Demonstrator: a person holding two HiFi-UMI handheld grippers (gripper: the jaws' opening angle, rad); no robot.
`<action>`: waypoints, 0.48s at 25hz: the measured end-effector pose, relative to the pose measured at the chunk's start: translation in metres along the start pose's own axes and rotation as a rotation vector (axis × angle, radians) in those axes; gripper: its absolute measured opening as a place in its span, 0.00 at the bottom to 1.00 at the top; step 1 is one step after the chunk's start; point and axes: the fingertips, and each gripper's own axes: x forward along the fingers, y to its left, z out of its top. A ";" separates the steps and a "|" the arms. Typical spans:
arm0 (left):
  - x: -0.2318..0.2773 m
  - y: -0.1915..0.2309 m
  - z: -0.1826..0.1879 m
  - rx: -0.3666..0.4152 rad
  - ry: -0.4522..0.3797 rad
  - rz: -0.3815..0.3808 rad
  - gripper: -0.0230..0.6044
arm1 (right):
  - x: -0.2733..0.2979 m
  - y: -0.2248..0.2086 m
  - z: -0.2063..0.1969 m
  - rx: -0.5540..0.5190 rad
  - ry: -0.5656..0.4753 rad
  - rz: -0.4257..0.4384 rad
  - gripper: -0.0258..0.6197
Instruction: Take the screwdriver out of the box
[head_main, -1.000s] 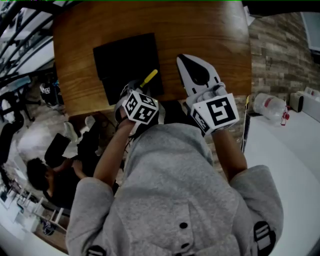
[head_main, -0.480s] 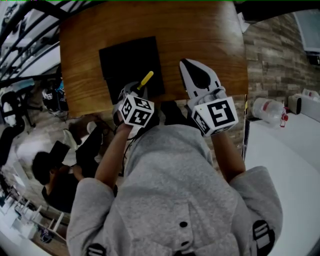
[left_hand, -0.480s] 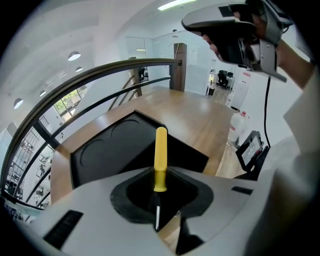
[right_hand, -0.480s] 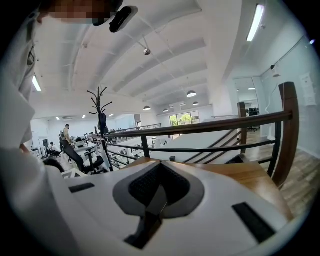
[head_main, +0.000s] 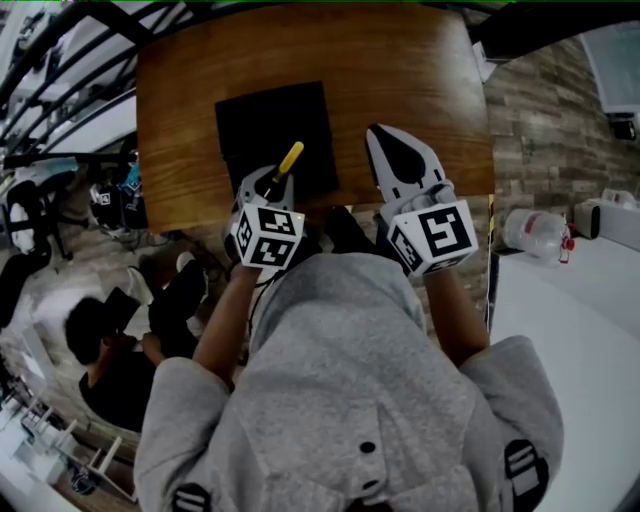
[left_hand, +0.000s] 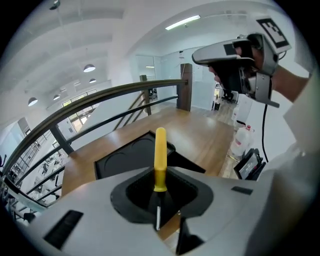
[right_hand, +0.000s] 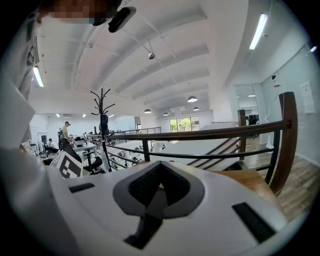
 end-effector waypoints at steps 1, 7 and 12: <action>-0.005 0.003 0.001 -0.003 -0.014 0.005 0.17 | -0.001 0.003 0.001 -0.003 -0.004 -0.004 0.06; -0.035 0.015 0.011 -0.046 -0.097 0.011 0.17 | -0.008 0.017 0.009 -0.026 -0.008 -0.027 0.06; -0.070 0.028 0.027 -0.078 -0.197 0.026 0.17 | -0.014 0.030 0.015 -0.043 -0.019 -0.039 0.06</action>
